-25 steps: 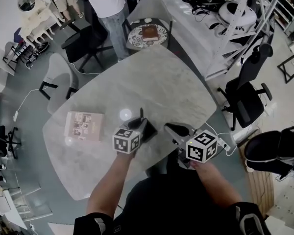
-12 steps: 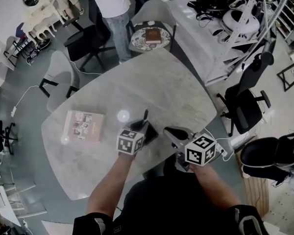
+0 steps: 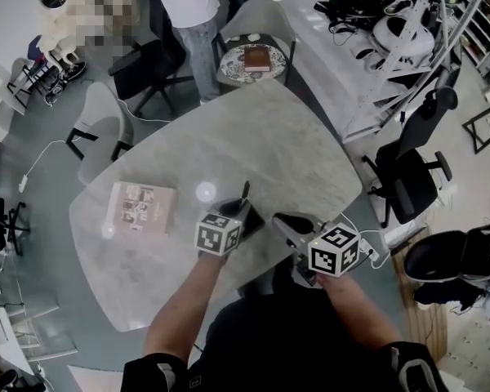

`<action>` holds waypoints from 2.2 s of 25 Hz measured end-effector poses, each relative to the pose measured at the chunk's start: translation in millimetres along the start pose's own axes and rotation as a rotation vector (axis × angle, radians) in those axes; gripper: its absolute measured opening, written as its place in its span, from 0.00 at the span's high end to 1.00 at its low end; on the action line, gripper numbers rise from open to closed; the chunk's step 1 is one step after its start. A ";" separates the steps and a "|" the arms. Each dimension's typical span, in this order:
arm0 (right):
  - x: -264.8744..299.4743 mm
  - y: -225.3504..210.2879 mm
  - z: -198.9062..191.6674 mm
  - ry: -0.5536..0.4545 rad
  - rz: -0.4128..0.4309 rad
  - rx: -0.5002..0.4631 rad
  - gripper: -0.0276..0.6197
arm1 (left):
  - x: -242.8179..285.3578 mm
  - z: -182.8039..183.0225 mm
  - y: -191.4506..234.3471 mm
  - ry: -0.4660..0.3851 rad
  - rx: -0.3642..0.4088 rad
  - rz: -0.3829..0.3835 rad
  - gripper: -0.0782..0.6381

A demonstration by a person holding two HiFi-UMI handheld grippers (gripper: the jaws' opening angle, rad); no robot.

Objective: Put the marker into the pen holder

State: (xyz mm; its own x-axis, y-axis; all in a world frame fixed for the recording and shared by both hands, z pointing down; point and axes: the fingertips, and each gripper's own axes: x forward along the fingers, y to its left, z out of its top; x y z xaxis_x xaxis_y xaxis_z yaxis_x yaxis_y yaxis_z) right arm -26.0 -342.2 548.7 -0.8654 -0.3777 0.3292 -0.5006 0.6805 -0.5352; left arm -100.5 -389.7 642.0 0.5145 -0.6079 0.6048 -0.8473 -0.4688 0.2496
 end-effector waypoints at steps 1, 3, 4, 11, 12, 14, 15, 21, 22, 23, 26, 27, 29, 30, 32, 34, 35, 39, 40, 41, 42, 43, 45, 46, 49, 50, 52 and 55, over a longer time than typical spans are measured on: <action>-0.4 -0.1 -0.6 0.000 0.000 0.001 0.92 | -0.3 -1.6 -1.2 0.004 0.005 0.001 0.81; -1.1 0.1 -1.6 0.002 0.000 0.001 0.92 | -2.6 -4.2 -4.4 0.006 -0.005 -0.003 0.81; -1.3 0.2 -2.0 0.003 -0.001 0.001 0.92 | -4.3 -5.6 -6.4 0.005 -0.016 -0.008 0.81; -1.9 -1.2 -4.9 0.007 -0.003 0.003 0.92 | -2.9 -16.3 -8.6 0.041 0.000 0.022 0.81; -1.7 -0.5 -4.4 0.005 -0.002 0.003 0.92 | -2.5 -17.5 -8.3 0.058 0.011 0.030 0.81; -1.3 1.4 -3.7 0.002 0.000 0.005 0.92 | -2.4 -21.1 -7.0 0.084 0.021 0.038 0.81; -1.2 2.2 -4.0 0.002 0.001 0.005 0.92 | -2.5 -23.0 -5.7 0.088 0.015 0.039 0.81; -5.3 0.8 -7.7 0.008 0.000 0.009 0.92 | -1.0 -24.7 -2.2 0.079 -0.003 0.043 0.82; -6.4 0.5 -8.2 0.009 -0.002 0.010 0.92 | -0.5 -25.1 -2.6 0.084 0.002 0.044 0.82; -7.2 0.2 -8.8 0.009 -0.003 0.010 0.92 | -0.4 -25.1 -2.8 0.089 0.009 0.044 0.82; -8.1 0.3 -10.4 0.012 -0.002 0.011 0.92 | 0.2 -22.9 -2.3 0.094 0.022 0.051 0.80; -8.5 0.4 -10.8 0.013 -0.001 0.012 0.92 | 0.6 -21.8 -2.1 0.093 0.023 0.054 0.80; -9.1 0.5 -11.4 0.013 0.001 0.015 0.92 | 1.2 -18.9 -0.9 0.089 0.028 0.067 0.78; -9.5 0.4 -11.6 0.013 0.001 0.016 0.92 | 1.4 -16.9 0.1 0.085 0.032 0.076 0.77; -11.3 -0.3 -11.6 0.012 0.000 0.018 0.92 | 1.6 -12.3 1.6 0.082 0.039 0.095 0.70; -13.7 -1.5 -10.8 0.011 -0.001 0.020 0.92 | 2.4 -9.0 3.2 0.088 0.045 0.109 0.69; -14.9 -2.3 -10.2 0.011 -0.002 0.021 0.92 | 3.9 -7.9 4.0 0.089 0.047 0.111 0.69; -17.2 -5.7 -9.6 0.008 -0.006 0.027 0.92 | 8.1 -12.0 5.9 0.113 0.059 0.106 0.70; -17.9 -6.7 -10.3 0.007 -0.007 0.028 0.92 | 8.3 -13.9 6.3 0.115 0.067 0.107 0.70; -18.6 -7.9 -11.3 0.007 -0.009 0.030 0.92 | 8.6 -15.0 6.9 0.112 0.079 0.109 0.70; -19.1 -9.1 -12.3 0.008 -0.012 0.031 0.92 | 8.4 -15.0 7.6 0.109 0.094 0.113 0.71; -19.5 -9.9 -13.4 0.009 -0.014 0.033 0.92 | 7.7 -14.4 8.2 0.109 0.109 0.115 0.73; -20.0 -10.4 -15.0 0.013 -0.014 0.036 0.92 | 6.2 -13.8 8.6 0.112 0.132 0.118 0.76; -20.2 -10.4 -15.3 0.014 -0.013 0.037 0.92 | 5.2 -13.5 8.3 0.112 0.143 0.119 0.76; -19.3 -10.2 -14.9 0.013 -0.009 0.039 0.92 | 1.6 -14.4 7.8 0.110 0.162 0.122 0.83; -18.5 -10.2 -15.1 0.013 -0.007 0.039 0.92 | 0.5 -15.4 8.3 0.110 0.162 0.122 0.83; -17.0 -9.9 -15.7 0.014 -0.005 0.039 0.92 | -2.3 -15.6 9.3 0.102 0.160 0.123 0.83; -15.5 -8.7 -15.0 0.016 -0.001 0.039 0.92 | -7.2 -17.5 6.7 0.103 0.159 0.101 0.83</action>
State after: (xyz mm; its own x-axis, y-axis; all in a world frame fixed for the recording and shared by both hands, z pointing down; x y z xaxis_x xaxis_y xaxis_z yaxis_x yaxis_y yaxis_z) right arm -7.9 -332.8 559.9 -0.8647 -0.3679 0.3419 -0.5020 0.6550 -0.5648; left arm -112.2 -377.3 652.5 0.4046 -0.5920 0.6971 -0.8582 -0.5091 0.0658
